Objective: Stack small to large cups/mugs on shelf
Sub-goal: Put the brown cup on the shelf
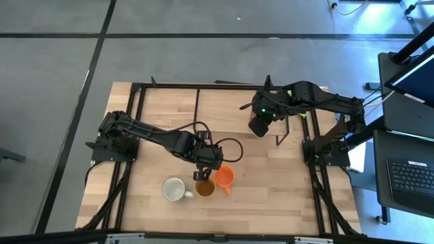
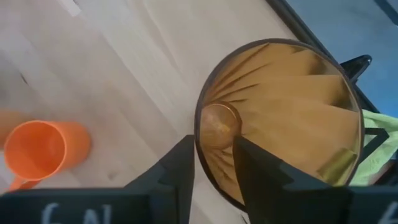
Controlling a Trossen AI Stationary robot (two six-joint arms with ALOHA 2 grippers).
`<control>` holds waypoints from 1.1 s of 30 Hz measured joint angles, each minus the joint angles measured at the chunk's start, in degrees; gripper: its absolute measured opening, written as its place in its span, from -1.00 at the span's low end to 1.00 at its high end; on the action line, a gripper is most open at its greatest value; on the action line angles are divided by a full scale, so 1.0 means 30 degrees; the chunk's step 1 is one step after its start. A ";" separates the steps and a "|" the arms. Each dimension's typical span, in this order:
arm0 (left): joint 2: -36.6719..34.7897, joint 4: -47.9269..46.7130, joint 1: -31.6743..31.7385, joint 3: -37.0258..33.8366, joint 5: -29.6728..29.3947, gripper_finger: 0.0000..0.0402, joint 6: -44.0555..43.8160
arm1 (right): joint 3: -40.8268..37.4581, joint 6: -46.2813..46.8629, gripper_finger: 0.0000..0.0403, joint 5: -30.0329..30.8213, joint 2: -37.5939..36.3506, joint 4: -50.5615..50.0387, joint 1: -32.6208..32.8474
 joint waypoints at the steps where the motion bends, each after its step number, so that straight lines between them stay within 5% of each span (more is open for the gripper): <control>1: 0.0000 0.0005 0.0000 0.0000 -0.0003 -0.71 0.0007 | 0.0000 0.0059 -0.44 -0.0002 0.0000 0.0000 0.0115; 16: 0.0000 0.1025 0.0189 0.0000 0.0402 -0.68 0.0590 | 0.0261 0.0473 -0.43 0.0019 -0.0124 -0.0051 0.0774; 28: -0.0007 0.1856 0.0897 0.0000 0.0530 -0.65 0.1695 | 0.5209 -0.0350 -0.43 0.3463 -0.0182 0.0015 0.1581; 33: -0.0007 0.4494 0.2221 0.0000 0.4348 -0.70 0.2311 | 0.6854 -0.0196 -0.43 0.4020 -0.0182 0.0009 0.2545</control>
